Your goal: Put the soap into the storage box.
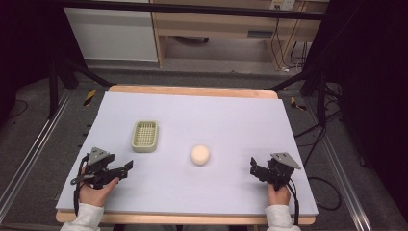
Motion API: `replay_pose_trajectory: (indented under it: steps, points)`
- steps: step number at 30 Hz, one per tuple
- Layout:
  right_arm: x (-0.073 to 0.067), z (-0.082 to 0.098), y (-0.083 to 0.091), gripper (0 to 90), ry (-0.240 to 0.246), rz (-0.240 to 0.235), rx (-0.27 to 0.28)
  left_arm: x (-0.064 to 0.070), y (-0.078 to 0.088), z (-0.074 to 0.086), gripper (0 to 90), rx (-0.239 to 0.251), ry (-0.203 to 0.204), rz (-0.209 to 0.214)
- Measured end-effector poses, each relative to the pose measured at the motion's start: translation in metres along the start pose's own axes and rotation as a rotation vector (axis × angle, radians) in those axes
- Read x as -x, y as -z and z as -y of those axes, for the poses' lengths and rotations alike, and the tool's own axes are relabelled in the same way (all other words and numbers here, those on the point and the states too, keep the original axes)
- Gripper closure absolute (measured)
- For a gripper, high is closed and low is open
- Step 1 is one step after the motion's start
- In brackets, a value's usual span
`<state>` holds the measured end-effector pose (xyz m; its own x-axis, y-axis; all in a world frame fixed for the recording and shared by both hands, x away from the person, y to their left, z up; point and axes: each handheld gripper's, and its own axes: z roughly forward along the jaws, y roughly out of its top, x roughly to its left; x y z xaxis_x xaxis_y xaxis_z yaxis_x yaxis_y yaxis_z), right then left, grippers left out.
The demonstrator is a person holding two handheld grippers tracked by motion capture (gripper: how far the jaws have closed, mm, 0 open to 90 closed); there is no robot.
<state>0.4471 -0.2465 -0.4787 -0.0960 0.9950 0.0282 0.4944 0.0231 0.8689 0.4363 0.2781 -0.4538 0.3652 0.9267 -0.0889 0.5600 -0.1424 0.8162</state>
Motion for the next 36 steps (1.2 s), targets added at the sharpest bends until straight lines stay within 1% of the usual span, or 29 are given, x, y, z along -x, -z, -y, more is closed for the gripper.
replay_pose_trajectory:
  steps: [2,9,10,12,15,17,18,22,24,25,26,29,30,31,36]
  points:
    - [-0.001,0.000,0.000,3.0,0.002,-0.002,-0.002,0.001,0.000,0.000,21.2,-0.002,-0.008,0.002]
    - [-0.001,0.001,-0.001,3.0,0.006,-0.001,-0.009,0.008,-0.001,-0.003,21.0,0.002,-0.011,0.021]
    - [-0.001,0.001,-0.002,3.0,0.014,0.001,-0.008,0.010,-0.001,-0.004,21.0,-0.001,-0.022,0.023]
    - [-0.002,0.001,-0.002,3.0,0.014,0.002,-0.014,0.014,-0.001,-0.005,20.9,0.002,-0.029,0.030]
    - [-0.003,0.002,-0.003,3.1,0.017,-0.001,-0.016,0.018,-0.002,-0.006,20.8,-0.001,-0.028,0.051]
    - [-0.003,0.002,-0.003,3.1,0.021,0.000,-0.015,0.020,-0.002,-0.006,20.8,0.003,-0.022,0.056]
    - [-0.003,0.002,-0.004,3.1,0.029,0.003,-0.015,0.023,-0.002,-0.008,20.8,0.004,-0.038,0.057]
    - [-0.004,0.002,-0.004,3.1,0.031,0.001,-0.019,0.027,-0.003,-0.010,20.8,0.009,-0.042,0.063]
    - [-0.004,0.003,-0.004,3.1,0.036,0.004,-0.018,0.028,-0.004,-0.011,20.7,0.007,-0.048,0.065]
    - [-0.005,0.003,-0.004,3.1,0.037,0.005,-0.017,0.030,-0.005,-0.013,20.8,0.011,-0.053,0.069]
    - [-0.005,0.003,-0.005,3.1,0.040,0.007,-0.016,0.031,-0.006,-0.014,20.7,0.007,-0.065,0.070]
    - [-0.006,0.003,-0.005,3.1,0.040,0.007,-0.017,0.034,-0.009,-0.018,20.6,0.009,-0.070,0.074]
    - [-0.006,0.004,-0.005,3.1,0.047,0.010,-0.015,0.035,-0.009,-0.020,20.6,0.008,-0.078,0.076]
    - [-0.007,0.004,-0.005,3.1,0.040,0.006,-0.020,0.037,-0.010,-0.020,20.6,0.008,-0.081,0.078]
    - [-0.008,0.004,-0.006,3.0,0.051,0.004,-0.022,0.044,-0.015,-0.024,20.6,0.003,-0.096,0.088]
